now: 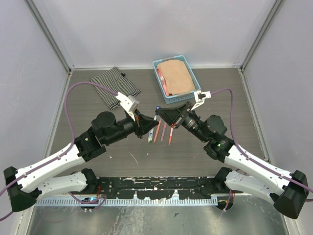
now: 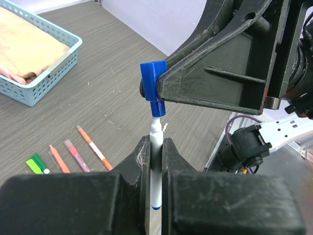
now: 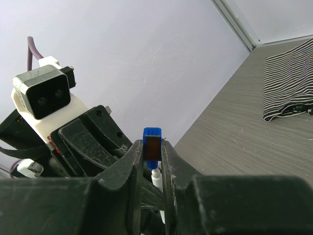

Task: Insert the pens into the pen caps
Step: Insert the pen cap onto the pen.

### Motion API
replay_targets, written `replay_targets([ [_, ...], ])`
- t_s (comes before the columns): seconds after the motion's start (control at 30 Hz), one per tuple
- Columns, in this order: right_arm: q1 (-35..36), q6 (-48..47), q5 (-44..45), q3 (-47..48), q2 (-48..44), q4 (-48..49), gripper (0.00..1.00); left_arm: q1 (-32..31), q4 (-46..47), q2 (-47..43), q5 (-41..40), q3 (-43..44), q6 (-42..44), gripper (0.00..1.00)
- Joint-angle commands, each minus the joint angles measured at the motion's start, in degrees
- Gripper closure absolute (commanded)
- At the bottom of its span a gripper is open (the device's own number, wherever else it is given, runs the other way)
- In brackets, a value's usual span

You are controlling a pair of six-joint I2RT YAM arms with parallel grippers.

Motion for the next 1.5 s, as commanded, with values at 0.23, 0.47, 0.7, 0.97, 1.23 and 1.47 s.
replay_targets([
  [0.23, 0.0, -1.3, -0.2, -0.2, 0.8, 0.0, 1.00, -0.1, 1.6, 0.3, -0.8, 2.2, 1.0, 1.00],
  [0.47, 0.0, -1.5, -0.3, -0.6, 1.7, 0.4, 1.00, -0.1, 1.4, 0.2, -1.1, 2.1, 1.1, 1.00],
  [0.7, 0.0, -2.6, -0.9, -2.2, 0.3, 0.4, 1.00, -0.1, 0.9, 0.3, -3.3, 2.3, 0.5, 1.00],
  [0.97, 0.0, -4.7, -3.1, -4.6, -0.2, -0.1, 0.99, -0.1, 1.7, 0.2, -4.2, 3.0, -0.3, 1.00],
  [1.23, 0.0, -6.4, -3.0, -5.5, -0.2, -0.8, 0.83, -0.2, 1.8, 0.0, -4.4, 3.2, -0.6, 1.00],
  [1.47, 0.1, -7.5, -2.8, -3.3, -1.8, -3.0, 0.70, -0.1, 1.4, 0.1, -4.4, 2.9, -0.6, 1.00],
])
